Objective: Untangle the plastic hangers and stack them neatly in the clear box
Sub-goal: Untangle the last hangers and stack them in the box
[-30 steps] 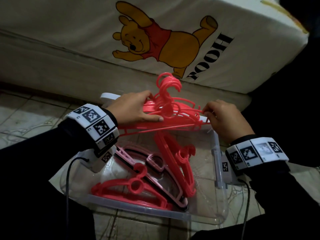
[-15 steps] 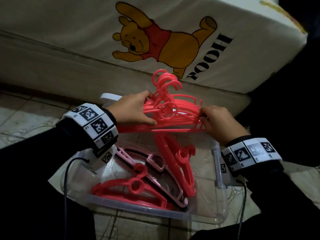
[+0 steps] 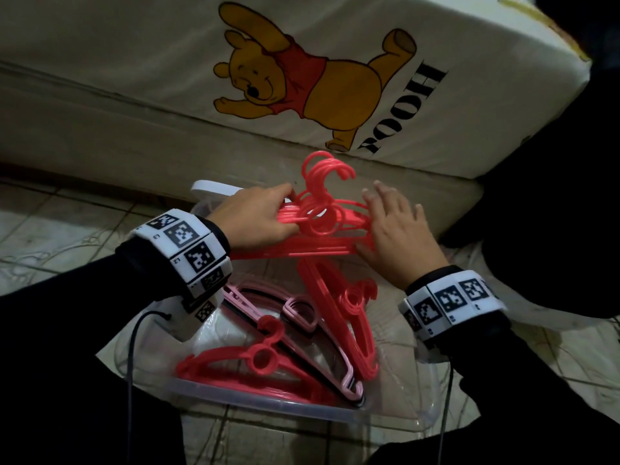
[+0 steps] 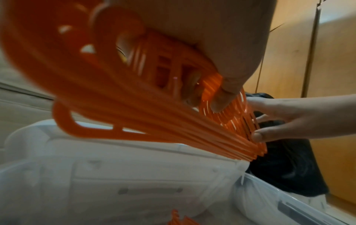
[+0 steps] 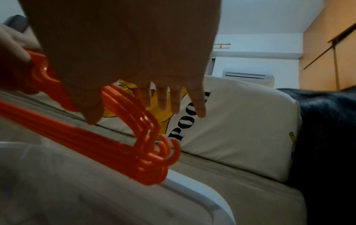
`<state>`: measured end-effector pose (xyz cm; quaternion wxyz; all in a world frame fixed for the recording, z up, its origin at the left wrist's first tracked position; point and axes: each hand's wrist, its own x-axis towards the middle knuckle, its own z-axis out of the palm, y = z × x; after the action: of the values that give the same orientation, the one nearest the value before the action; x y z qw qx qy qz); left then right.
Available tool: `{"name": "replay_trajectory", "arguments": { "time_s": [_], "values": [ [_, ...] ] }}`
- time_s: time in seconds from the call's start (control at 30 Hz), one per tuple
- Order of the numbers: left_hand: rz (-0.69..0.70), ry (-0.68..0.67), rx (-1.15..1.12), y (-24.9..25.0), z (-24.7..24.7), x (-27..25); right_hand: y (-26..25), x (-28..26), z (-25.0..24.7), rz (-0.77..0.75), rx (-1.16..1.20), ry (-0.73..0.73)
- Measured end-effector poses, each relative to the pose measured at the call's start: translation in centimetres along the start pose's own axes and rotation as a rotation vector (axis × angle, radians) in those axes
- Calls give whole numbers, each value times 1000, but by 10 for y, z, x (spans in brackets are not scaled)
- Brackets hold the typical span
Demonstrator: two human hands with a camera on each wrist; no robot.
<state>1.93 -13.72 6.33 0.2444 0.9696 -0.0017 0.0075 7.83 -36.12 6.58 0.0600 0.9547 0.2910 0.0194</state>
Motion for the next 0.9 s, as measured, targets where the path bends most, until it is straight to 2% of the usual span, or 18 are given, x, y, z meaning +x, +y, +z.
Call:
{"name": "replay_trajectory", "arguments": {
  "time_s": [0.2,0.33,0.6,0.77,0.83,0.9],
  "values": [
    [27,-89,-41,11,9,-7,-17,4,6,-79,127,-16],
    [51,-137,42,12,19,-15,-33,1,15,-122,94,69],
    [61,-185,-39,13,14,-10,-24,4,15,-125,222,114],
    [133,-166,257,8,21,-9,-27,5,18,-126,97,24],
    [178,-115,434,7,24,-9,-30,6,18,-122,77,14],
    [189,-41,487,10,27,-9,-35,6,18,-126,92,14]
  ]
}}
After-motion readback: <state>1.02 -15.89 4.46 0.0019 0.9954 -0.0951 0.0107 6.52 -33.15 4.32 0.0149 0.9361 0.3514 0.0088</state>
